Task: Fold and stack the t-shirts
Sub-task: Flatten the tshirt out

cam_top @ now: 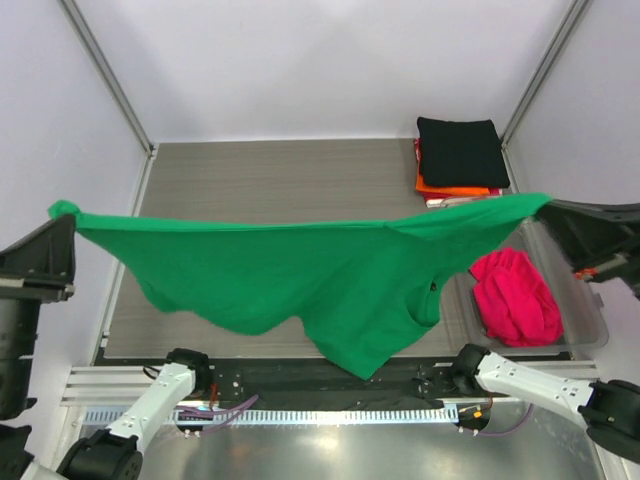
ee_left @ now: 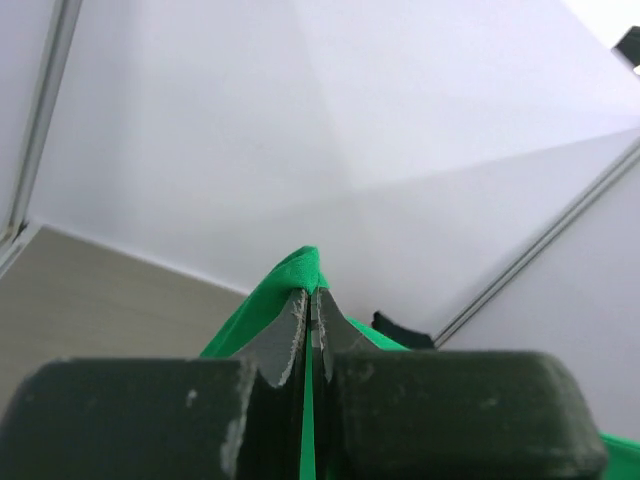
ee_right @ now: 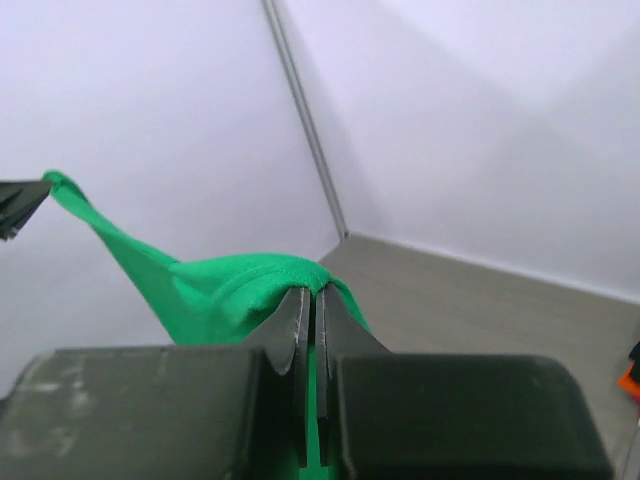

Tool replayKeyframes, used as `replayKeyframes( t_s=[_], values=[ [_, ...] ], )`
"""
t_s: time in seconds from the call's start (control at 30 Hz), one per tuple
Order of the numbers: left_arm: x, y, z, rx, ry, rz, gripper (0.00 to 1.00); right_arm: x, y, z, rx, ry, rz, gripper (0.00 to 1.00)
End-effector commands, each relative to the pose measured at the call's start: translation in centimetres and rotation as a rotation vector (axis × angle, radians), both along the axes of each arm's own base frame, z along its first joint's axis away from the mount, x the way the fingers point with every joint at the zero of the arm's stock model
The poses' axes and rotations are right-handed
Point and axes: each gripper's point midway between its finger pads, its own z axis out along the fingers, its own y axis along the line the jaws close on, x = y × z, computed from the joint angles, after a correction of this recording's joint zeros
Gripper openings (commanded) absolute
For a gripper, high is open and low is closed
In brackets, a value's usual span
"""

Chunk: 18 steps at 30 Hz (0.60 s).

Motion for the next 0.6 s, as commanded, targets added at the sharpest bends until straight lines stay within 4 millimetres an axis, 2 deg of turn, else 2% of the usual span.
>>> replayKeyframes(
  t_s=[0.0, 0.07, 0.13, 0.17, 0.2, 0.27, 0.3, 0.33, 0.37, 0.4, 0.43, 0.47, 0.5, 0.53, 0.57],
  values=[
    [0.0, -0.7, 3.2, 0.034, -0.103, -0.036, 0.00, -3.6, -3.1, 5.0, 0.074, -0.202, -0.024, 0.01],
    [0.0, -1.1, 4.1, 0.031, -0.127, -0.055, 0.00, -3.4, -3.2, 6.1, 0.079, -0.214, -0.069, 0.01],
    [1.3, -1.4, 4.3, 0.029, -0.112, -0.058, 0.00, -1.8, -3.2, 6.0, 0.070, -0.177, -0.145, 0.01],
    [2.0, -1.5, 4.4, 0.029, -0.106, -0.055, 0.00, 0.6, -1.9, 5.1, 0.024, -0.121, -0.178, 0.01],
    [2.7, -1.6, 4.2, 0.026, -0.090, -0.049, 0.00, 2.2, -1.6, 4.3, -0.002, -0.081, -0.224, 0.01],
    [5.9, -1.6, 3.1, 0.028, -0.016, -0.015, 0.00, 6.5, -1.4, 2.1, -0.033, 0.043, -0.358, 0.01],
    [7.1, -1.5, 2.4, 0.031, 0.019, 0.004, 0.00, 9.6, -0.4, 0.6, -0.066, 0.117, -0.419, 0.01],
    [10.1, -1.8, 0.7, 0.046, 0.101, 0.025, 0.00, 11.3, -0.3, -0.5, -0.083, 0.163, -0.478, 0.01],
    [11.6, -1.8, -0.6, 0.063, 0.157, 0.043, 0.00, 13.2, -0.8, -1.9, -0.106, 0.212, -0.577, 0.01],
    [13.5, -1.6, -2.1, 0.081, 0.217, 0.072, 0.00, 16.3, 0.7, -4.0, -0.173, 0.269, -0.620, 0.01],
    [15.4, -1.8, -4.1, 0.103, 0.291, 0.087, 0.00, 17.9, 0.9, -5.3, -0.205, 0.300, -0.678, 0.01],
    [18.3, -1.9, -6.9, 0.125, 0.393, 0.113, 0.00, 20.0, 1.2, -6.6, -0.250, 0.327, -0.741, 0.01],
    [19.9, -1.5, -8.6, 0.143, 0.453, 0.152, 0.00, 21.8, 1.8, -7.7, -0.290, 0.345, -0.766, 0.01],
    [21.8, -1.5, -11.9, 0.169, 0.545, 0.171, 0.00, 25.5, 3.2, -11.0, -0.388, 0.402, -0.813, 0.01],
    [24.7, -1.0, -15.0, 0.182, 0.632, 0.203, 0.00, 27.5, 3.9, -12.4, -0.430, 0.416, -0.845, 0.01]
  ],
)
